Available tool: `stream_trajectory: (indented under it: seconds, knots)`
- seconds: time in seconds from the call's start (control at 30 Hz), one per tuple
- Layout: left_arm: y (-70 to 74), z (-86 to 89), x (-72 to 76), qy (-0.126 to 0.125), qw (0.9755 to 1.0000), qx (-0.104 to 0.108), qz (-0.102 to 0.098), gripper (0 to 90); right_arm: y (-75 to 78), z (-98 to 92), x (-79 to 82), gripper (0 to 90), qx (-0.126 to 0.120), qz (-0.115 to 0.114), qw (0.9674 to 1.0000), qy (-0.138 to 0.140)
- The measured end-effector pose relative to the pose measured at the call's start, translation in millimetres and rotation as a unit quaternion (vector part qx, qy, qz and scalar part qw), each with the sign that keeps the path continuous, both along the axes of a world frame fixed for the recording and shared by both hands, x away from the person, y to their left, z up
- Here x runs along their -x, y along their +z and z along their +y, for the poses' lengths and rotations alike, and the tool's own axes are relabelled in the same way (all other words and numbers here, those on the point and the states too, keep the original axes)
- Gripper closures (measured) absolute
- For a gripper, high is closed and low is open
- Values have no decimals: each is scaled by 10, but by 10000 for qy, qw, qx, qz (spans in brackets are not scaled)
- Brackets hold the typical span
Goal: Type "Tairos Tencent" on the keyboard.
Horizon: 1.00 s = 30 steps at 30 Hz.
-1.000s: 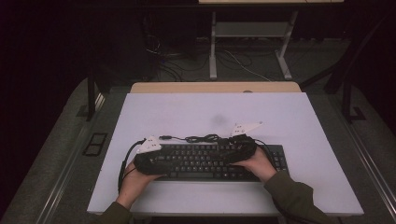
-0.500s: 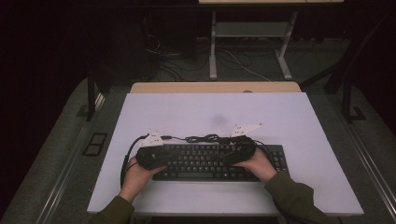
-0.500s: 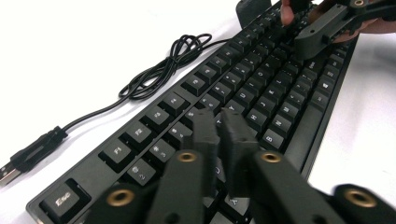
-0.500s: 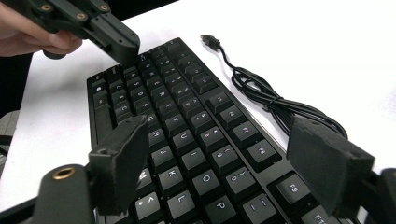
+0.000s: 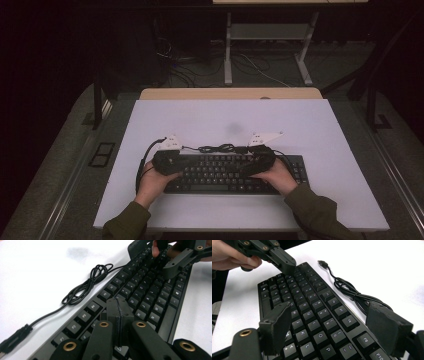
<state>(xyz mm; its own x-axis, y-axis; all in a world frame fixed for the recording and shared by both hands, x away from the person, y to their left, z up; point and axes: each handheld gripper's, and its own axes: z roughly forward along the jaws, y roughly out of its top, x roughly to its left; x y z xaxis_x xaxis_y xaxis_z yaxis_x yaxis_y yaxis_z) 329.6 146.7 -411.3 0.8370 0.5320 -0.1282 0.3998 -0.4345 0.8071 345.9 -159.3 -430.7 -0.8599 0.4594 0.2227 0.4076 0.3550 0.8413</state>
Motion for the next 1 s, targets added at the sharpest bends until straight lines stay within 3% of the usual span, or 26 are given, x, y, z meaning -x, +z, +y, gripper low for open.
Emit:
stream_trajectory:
  seconds: [0.17,0.33,1.0]
  knots:
    - [-18,-56,-15,-15,10000,6,-8,892,0,-8,-1,203,-11,-9,10000,-9]
    - [-40,-107,9,-88,9999,-125,0,892,-2,-15,1,203,11,-2,10000,1]
    - [-175,-84,-13,-97,9989,-405,203,892,-12,-10,17,203,36,25,10000,-29]
